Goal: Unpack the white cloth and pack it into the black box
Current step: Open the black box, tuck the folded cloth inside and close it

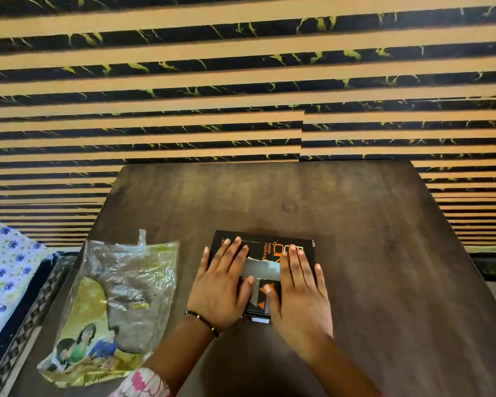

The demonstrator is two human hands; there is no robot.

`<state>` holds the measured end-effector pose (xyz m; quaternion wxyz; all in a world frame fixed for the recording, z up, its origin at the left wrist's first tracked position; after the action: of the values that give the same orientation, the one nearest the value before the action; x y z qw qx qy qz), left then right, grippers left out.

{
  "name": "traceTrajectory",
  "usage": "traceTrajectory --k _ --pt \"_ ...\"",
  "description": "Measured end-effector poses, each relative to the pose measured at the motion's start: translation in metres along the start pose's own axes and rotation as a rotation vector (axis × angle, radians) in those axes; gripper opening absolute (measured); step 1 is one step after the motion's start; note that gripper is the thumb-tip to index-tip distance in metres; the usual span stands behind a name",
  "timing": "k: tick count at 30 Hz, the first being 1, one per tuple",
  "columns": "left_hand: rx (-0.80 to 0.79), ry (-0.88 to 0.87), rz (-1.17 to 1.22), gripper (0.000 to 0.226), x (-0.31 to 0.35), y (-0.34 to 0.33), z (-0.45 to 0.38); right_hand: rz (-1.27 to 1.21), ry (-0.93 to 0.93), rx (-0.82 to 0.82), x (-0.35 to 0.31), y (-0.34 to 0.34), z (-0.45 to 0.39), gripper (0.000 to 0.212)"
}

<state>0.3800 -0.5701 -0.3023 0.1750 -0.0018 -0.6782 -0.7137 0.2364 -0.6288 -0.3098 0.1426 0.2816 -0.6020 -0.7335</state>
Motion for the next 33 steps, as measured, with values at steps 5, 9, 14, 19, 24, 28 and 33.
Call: traceTrajectory --k 5,9,14,19,24,28,33 --pt "0.037 0.034 0.046 0.062 -0.002 0.004 -0.035 0.048 0.034 -0.009 0.012 0.011 -0.041 0.066" --pt "0.055 0.044 0.054 0.065 -0.008 0.012 -0.082 0.06 0.047 0.002 0.021 0.022 -0.09 0.069" --pt "0.042 0.062 0.053 0.067 -0.017 0.019 -0.143 -0.004 0.086 0.003 0.031 0.035 -0.153 0.076" --pt "0.037 0.074 0.066 0.059 -0.027 0.026 -0.2 -0.019 0.082 -0.003 0.042 0.043 -0.211 0.078" --pt "0.067 0.075 0.07 0.059 -0.039 0.033 -0.244 -0.04 0.086 0.005 0.045 0.051 -0.256 0.066" --pt "0.074 0.07 0.065 0.059 -0.047 0.035 -0.271 -0.019 0.055 0.029 0.046 0.053 -0.282 0.067" --pt "0.09 0.082 0.064 0.06 -0.047 0.037 -0.288 -0.016 0.052 0.058 0.05 0.056 -0.3 0.07"
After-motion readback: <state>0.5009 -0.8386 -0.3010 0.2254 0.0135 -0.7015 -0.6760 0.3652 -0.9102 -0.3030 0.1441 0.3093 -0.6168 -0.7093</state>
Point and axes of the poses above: each hand's wrist, its own z-axis away from the middle knuckle, its own y-axis out of the back of the hand, x = y × z, the point moved 4 cm from there along -z, towards the middle knuckle, and after that the axes turned 9 degrees about -x, right-handed, at the moved point
